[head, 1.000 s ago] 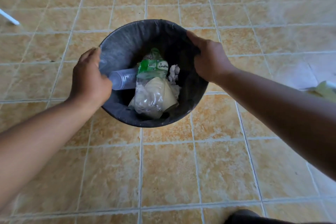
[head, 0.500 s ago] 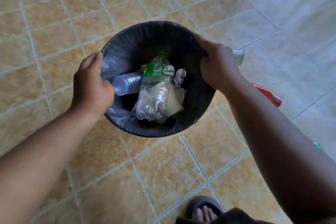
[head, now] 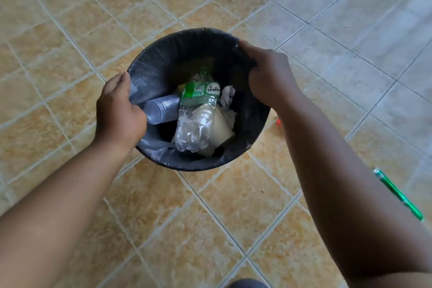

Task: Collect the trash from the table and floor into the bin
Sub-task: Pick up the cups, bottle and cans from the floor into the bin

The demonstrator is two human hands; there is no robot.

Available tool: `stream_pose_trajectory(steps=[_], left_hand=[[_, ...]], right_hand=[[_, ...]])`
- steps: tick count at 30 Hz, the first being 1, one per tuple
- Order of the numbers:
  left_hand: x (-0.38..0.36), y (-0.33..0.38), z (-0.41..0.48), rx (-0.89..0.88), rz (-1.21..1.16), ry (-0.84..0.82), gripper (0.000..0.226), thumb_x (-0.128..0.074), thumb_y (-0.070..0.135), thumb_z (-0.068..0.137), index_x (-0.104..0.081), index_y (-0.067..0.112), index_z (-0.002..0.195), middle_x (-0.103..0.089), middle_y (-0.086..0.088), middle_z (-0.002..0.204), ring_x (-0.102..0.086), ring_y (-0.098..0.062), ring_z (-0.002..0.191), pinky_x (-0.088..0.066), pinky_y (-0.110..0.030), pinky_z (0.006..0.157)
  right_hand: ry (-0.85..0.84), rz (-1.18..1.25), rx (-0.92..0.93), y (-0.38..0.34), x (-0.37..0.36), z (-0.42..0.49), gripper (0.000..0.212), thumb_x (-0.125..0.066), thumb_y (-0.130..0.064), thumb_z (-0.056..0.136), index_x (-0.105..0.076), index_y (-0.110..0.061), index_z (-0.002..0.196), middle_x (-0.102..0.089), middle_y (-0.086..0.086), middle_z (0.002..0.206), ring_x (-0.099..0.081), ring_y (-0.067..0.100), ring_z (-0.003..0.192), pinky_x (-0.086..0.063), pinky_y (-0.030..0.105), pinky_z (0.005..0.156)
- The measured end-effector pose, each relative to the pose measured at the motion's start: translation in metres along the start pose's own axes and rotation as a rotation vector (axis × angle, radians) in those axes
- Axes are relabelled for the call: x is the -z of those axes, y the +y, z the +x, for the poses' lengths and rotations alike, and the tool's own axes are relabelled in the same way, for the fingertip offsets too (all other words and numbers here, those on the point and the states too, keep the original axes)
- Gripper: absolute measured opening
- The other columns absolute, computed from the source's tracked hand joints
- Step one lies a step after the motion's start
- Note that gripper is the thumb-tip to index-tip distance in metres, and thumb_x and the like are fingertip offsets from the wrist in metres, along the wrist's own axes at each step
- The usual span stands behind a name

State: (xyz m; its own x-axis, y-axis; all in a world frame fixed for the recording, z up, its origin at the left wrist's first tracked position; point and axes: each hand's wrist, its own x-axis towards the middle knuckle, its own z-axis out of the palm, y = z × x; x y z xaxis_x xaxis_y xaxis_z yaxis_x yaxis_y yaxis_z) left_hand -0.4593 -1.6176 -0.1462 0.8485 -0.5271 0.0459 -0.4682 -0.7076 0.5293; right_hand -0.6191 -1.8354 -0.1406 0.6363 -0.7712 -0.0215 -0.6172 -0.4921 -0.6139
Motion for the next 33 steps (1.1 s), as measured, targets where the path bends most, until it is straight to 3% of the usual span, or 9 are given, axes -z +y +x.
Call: stream_pose_trajectory(steps=[6,11,13,17,24,27,29,31,33], left_hand=[[-0.006,0.002,0.021,0.015,0.032,0.025,0.061,-0.039,-0.011,0.09,-0.037,0.002,0.15,-0.033,-0.009,0.158,-0.032,-0.023,0.145,-0.019,-0.014,0.107],[-0.006,0.005,0.037,-0.014,0.059,0.017,0.062,-0.039,-0.013,0.089,-0.038,0.003,0.15,-0.034,-0.008,0.158,-0.033,-0.022,0.145,-0.019,-0.012,0.107],[-0.005,0.008,0.047,-0.031,0.072,-0.001,0.063,-0.039,-0.013,0.089,-0.039,0.004,0.149,-0.034,-0.008,0.158,-0.033,-0.021,0.145,-0.019,-0.013,0.108],[-0.004,0.01,0.062,-0.072,0.107,-0.05,0.061,-0.04,-0.015,0.089,-0.04,0.002,0.148,-0.036,-0.01,0.157,-0.034,-0.024,0.145,-0.02,-0.017,0.111],[-0.002,0.005,0.077,-0.108,0.089,-0.132,0.062,-0.045,-0.012,0.09,-0.036,0.001,0.15,-0.032,-0.01,0.158,-0.033,-0.028,0.145,-0.023,-0.025,0.114],[0.0,-0.001,0.083,-0.174,0.168,-0.242,0.069,-0.054,0.002,0.093,-0.024,0.007,0.155,-0.021,-0.002,0.163,-0.04,-0.038,0.138,-0.034,-0.04,0.114],[0.0,-0.004,0.084,-0.236,0.21,-0.3,0.076,-0.059,0.012,0.095,-0.016,0.01,0.157,-0.012,0.003,0.165,-0.027,-0.027,0.147,-0.027,-0.038,0.118],[0.0,-0.004,0.087,-0.273,0.215,-0.299,0.079,-0.061,0.019,0.095,-0.013,0.012,0.158,-0.007,0.005,0.166,-0.009,-0.013,0.152,-0.013,-0.028,0.118],[-0.001,-0.004,0.088,-0.286,0.202,-0.296,0.08,-0.061,0.026,0.095,-0.013,0.014,0.158,-0.004,0.008,0.166,-0.004,-0.006,0.151,-0.009,-0.023,0.115]], right_hand=[[-0.021,0.014,0.021,0.003,-0.006,0.019,0.076,-0.035,0.009,0.081,-0.044,-0.027,0.147,-0.06,0.016,0.129,-0.057,0.034,0.114,-0.045,0.026,0.078],[-0.022,0.059,-0.007,0.004,-0.008,0.021,0.078,-0.036,0.008,0.08,-0.039,-0.026,0.15,-0.06,0.02,0.125,-0.056,0.038,0.111,-0.052,0.039,0.086],[-0.015,0.057,-0.014,0.004,-0.009,0.016,0.077,-0.042,0.005,0.081,-0.035,-0.025,0.152,-0.06,0.019,0.122,-0.055,0.038,0.11,-0.049,0.037,0.085],[-0.028,0.056,-0.023,-0.001,-0.011,0.006,0.081,-0.052,-0.003,0.081,-0.027,-0.025,0.155,-0.057,0.015,0.125,-0.055,0.037,0.108,-0.045,0.036,0.081],[-0.021,0.032,-0.062,-0.005,-0.017,0.002,0.078,-0.048,-0.008,0.085,-0.022,-0.028,0.156,-0.052,0.006,0.133,-0.055,0.033,0.106,-0.037,0.031,0.069],[-0.02,0.047,-0.062,-0.008,-0.019,0.0,0.073,-0.044,-0.015,0.088,-0.021,-0.028,0.156,-0.052,0.006,0.134,-0.054,0.032,0.107,-0.045,0.035,0.074],[-0.017,0.057,-0.067,-0.009,-0.018,-0.001,0.072,-0.036,-0.022,0.085,-0.022,-0.029,0.156,-0.052,0.007,0.134,-0.054,0.033,0.108,-0.049,0.04,0.081],[-0.033,0.04,-0.058,-0.01,-0.016,0.0,0.071,-0.039,-0.022,0.088,-0.021,-0.029,0.156,-0.052,0.009,0.134,-0.054,0.034,0.109,-0.049,0.042,0.083],[-0.047,0.031,-0.066,-0.009,-0.018,0.002,0.071,-0.041,-0.021,0.089,-0.019,-0.029,0.156,-0.051,0.009,0.132,-0.054,0.034,0.107,-0.049,0.042,0.083]])
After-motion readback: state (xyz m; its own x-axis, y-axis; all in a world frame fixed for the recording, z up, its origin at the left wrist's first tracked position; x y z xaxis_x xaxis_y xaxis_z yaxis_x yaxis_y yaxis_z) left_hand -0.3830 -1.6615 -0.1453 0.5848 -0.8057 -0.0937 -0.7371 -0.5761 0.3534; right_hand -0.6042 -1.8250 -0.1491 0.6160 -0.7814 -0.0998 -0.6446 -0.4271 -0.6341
